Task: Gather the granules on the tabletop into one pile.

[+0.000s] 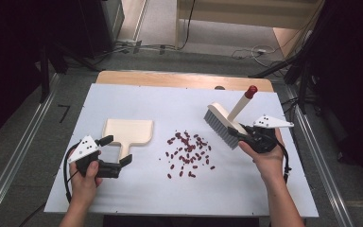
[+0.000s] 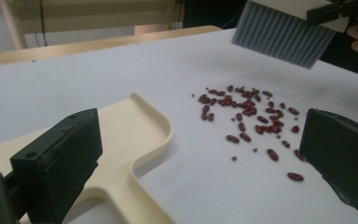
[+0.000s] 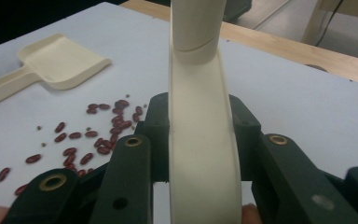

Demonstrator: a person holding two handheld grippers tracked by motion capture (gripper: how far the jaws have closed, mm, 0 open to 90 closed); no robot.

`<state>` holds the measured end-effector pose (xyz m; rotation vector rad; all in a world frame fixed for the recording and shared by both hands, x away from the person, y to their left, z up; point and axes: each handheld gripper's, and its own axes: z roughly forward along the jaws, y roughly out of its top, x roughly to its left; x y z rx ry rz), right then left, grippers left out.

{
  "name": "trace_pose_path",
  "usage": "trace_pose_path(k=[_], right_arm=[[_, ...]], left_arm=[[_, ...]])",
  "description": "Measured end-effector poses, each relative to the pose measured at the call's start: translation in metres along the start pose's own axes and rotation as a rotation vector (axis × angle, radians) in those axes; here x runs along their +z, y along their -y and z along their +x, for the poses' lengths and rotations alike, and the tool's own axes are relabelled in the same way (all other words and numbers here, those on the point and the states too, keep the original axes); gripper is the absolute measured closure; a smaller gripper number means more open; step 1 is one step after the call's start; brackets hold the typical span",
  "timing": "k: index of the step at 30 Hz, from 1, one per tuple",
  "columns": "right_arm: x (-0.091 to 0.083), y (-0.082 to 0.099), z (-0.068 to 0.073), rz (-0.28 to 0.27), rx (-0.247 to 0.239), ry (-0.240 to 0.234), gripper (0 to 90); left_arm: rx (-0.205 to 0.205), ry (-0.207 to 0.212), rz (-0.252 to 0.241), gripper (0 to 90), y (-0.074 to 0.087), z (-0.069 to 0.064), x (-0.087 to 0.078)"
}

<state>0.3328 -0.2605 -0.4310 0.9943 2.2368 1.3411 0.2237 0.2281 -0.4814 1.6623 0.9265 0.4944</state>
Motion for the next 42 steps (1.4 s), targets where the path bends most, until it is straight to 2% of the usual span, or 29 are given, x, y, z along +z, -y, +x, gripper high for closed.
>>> trace_pose_path(k=[8,13,16,24,42], right_arm=[[0.015,0.011,-0.005,0.019,0.005,0.087,65.2],[0.024,0.019,-0.005,0.051,0.024,0.118,65.2],[0.029,0.022,-0.005,0.072,0.029,0.116,65.2],[0.033,0.023,0.007,0.099,0.037,0.077,65.1],[0.045,0.018,0.049,0.126,-0.022,0.018,64.9]], left_arm=[[-0.01,-0.064,0.031,0.0,0.024,0.014,-0.019],[-0.026,-0.083,0.028,0.0,0.031,0.023,-0.021],[-0.049,-0.084,0.027,0.0,0.035,0.027,-0.02],[-0.047,-0.078,0.035,0.0,0.037,0.026,-0.017],[-0.049,-0.08,0.043,0.0,0.037,0.026,-0.016]])
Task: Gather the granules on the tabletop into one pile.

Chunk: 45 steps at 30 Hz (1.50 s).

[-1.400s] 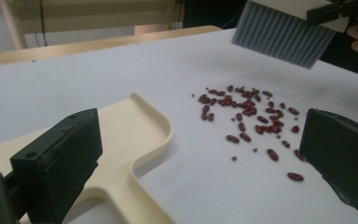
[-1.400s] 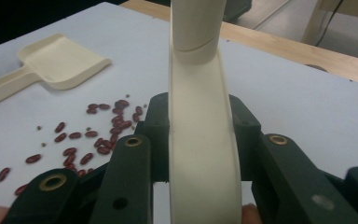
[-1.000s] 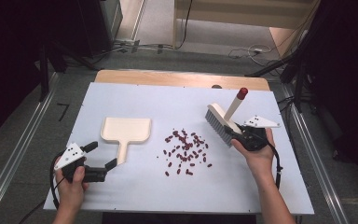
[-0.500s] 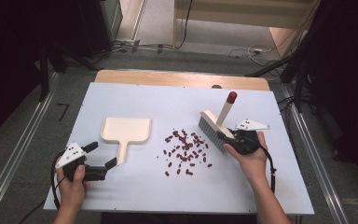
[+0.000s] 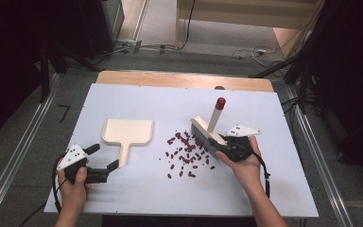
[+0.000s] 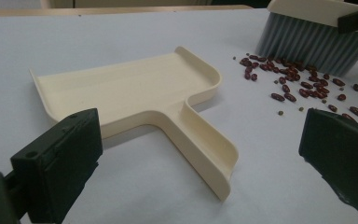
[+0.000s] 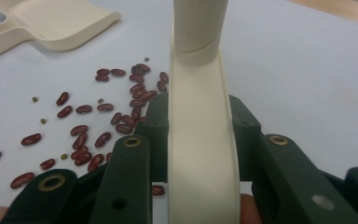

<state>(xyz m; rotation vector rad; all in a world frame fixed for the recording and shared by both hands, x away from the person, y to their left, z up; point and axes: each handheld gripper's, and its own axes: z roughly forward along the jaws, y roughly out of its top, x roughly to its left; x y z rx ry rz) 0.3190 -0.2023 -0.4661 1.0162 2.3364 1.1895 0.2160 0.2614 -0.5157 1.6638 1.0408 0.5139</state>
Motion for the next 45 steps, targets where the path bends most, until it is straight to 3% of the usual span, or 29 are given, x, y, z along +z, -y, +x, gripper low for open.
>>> trace_pose_path(k=[10,20,24,27,45], right_arm=[[0.001,-0.002,0.01,0.0,-0.024,-0.006,65.0],[-0.014,-0.004,-0.012,-0.038,0.021,0.046,65.0],[-0.016,0.0,-0.022,-0.027,0.037,0.095,65.0],[-0.012,0.003,-0.023,-0.012,0.042,0.105,65.0],[0.004,-0.001,0.023,0.002,-0.064,0.041,64.9]], left_arm=[[0.004,0.0,-0.008,0.0,0.0,0.0,-0.001],[0.006,0.002,-0.007,0.0,0.0,-0.001,0.0],[0.01,0.0,0.0,0.0,0.0,-0.001,0.0],[0.012,-0.002,0.001,0.0,0.0,-0.001,0.001],[0.015,-0.002,0.004,0.0,0.0,-0.001,0.001]])
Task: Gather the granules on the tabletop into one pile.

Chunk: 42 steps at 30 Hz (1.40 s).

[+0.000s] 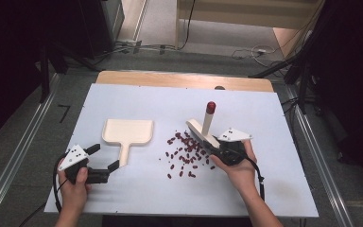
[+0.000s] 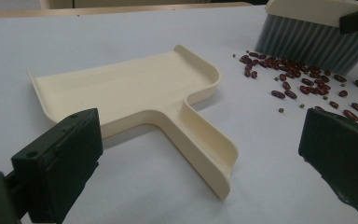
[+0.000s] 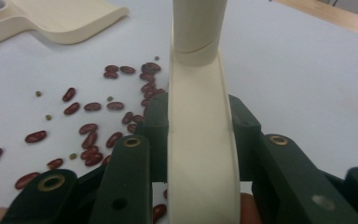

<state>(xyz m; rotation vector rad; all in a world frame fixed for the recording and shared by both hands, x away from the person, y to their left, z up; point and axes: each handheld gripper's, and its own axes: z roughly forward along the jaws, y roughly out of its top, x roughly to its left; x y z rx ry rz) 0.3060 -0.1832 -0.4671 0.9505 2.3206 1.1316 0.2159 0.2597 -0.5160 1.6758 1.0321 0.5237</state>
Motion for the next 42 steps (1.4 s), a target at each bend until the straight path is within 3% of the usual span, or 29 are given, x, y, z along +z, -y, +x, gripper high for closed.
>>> trace_pose_path(k=[9,15,20,31,37,42], right_arm=[[0.002,-0.003,0.014,-0.01,-0.039,-0.006,65.0],[-0.011,-0.009,0.011,-0.064,-0.007,-0.018,65.0],[-0.021,-0.018,0.029,-0.101,-0.01,-0.105,65.0],[-0.008,-0.018,0.089,-0.059,-0.069,-0.295,65.0],[0.003,-0.012,0.107,-0.019,-0.099,-0.34,65.0],[0.01,-0.007,0.104,-0.008,-0.092,-0.335,65.0]], left_arm=[[0.001,-0.001,-0.001,0.0,0.0,0.0,0.0],[0.001,-0.001,0.001,0.0,0.0,0.0,0.0],[0.004,-0.003,0.003,0.0,0.0,0.0,0.0],[0.003,0.0,0.001,0.0,0.0,0.0,0.0],[0.002,0.0,0.001,0.0,0.0,0.0,0.0],[0.004,-0.001,0.001,0.0,0.0,0.0,0.0]])
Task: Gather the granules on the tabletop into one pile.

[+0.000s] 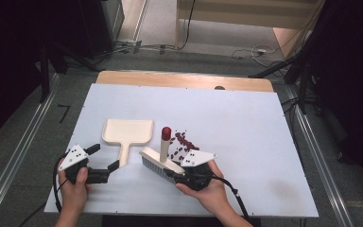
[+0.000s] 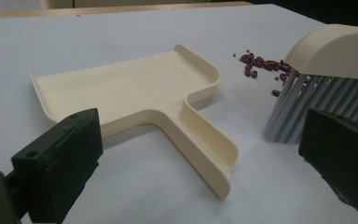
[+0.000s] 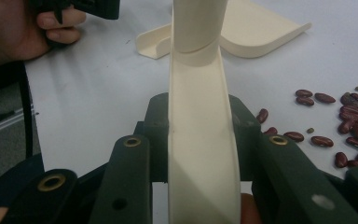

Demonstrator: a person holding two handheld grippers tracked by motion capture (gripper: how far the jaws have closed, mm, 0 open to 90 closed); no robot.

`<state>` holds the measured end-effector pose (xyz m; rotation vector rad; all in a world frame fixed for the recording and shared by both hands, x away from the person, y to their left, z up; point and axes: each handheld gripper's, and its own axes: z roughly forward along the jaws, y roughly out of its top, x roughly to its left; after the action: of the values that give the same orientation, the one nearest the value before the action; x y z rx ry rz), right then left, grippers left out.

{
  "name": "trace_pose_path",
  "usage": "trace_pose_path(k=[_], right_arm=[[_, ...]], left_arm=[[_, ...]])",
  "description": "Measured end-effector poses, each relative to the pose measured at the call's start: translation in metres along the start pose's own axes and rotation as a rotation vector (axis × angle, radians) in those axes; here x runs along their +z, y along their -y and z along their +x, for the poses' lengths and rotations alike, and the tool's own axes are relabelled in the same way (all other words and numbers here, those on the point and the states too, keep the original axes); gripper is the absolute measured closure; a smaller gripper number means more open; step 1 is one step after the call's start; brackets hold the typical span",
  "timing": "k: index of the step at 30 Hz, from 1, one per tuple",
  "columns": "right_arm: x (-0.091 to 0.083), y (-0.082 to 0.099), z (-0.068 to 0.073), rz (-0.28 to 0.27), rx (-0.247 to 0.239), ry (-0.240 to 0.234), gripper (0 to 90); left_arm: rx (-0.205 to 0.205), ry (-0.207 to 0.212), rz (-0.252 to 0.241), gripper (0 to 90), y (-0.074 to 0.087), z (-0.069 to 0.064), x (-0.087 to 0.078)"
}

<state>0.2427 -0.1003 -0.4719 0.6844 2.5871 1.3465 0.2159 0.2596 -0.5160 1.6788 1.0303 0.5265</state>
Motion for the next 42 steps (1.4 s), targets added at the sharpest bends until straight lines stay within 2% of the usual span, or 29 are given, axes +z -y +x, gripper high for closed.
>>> trace_pose_path(k=[14,31,37,42], right_arm=[[-0.003,0.006,-0.029,-0.014,0.04,0.038,65.0],[-0.02,0.013,-0.069,-0.036,0.112,0.124,65.0],[-0.024,0.014,-0.075,-0.04,0.12,0.154,65.0],[-0.028,0.011,-0.073,-0.048,0.12,0.15,65.0]], left_arm=[[0.0,-0.002,0.003,0.0,0.0,0.0,0.0],[0.004,-0.001,0.007,0.0,0.0,-0.001,0.001],[0.005,-0.001,0.006,0.0,0.0,-0.001,0.001],[0.006,-0.002,0.005,0.0,0.0,-0.001,0.001]])
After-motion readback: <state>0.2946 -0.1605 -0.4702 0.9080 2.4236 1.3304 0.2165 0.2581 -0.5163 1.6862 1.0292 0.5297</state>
